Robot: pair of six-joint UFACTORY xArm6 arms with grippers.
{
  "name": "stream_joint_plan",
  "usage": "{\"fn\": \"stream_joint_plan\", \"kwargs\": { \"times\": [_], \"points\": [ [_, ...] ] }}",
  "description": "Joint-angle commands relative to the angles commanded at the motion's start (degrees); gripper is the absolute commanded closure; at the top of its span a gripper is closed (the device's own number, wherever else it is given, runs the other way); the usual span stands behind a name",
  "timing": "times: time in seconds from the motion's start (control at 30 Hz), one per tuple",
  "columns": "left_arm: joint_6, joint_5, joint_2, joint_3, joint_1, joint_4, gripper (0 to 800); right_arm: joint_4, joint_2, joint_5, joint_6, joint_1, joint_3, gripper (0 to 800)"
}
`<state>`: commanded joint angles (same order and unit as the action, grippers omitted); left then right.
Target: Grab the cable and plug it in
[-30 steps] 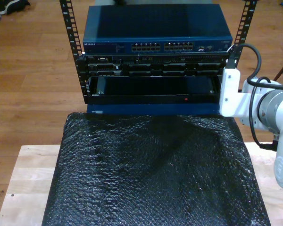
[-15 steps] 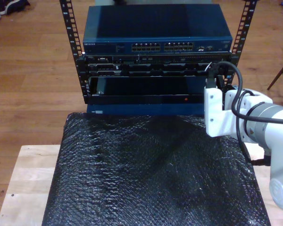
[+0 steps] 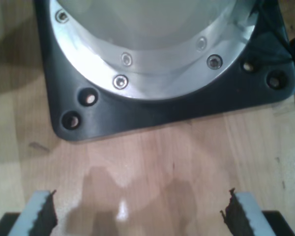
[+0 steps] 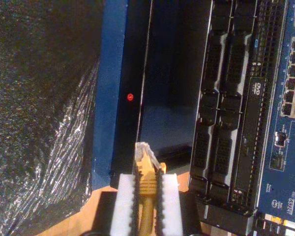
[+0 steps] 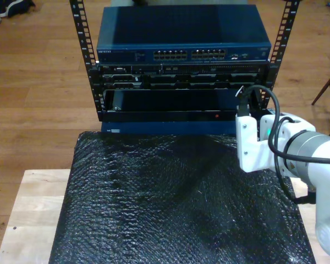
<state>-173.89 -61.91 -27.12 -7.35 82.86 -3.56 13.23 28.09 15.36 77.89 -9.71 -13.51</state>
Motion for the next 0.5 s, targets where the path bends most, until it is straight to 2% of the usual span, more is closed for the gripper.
{"fn": "stream_joint_plan", "kwargs": {
  "times": [0.2,0.37,0.5],
  "points": [
    [0.0,0.0,0.0,0.0,0.1,0.0,0,0.0,-2.5,5.2,-0.1,0.7,0.9,800],
    [0.1,0.0,0.0,0.0,0.0,0.0,0,-0.1,-6.3,14.6,-0.1,2.5,1.2,800],
    [0.0,0.0,0.0,0.0,0.0,0.0,0,-0.1,-7.1,15.6,-0.1,3.5,0.5,800]
  ]
}}
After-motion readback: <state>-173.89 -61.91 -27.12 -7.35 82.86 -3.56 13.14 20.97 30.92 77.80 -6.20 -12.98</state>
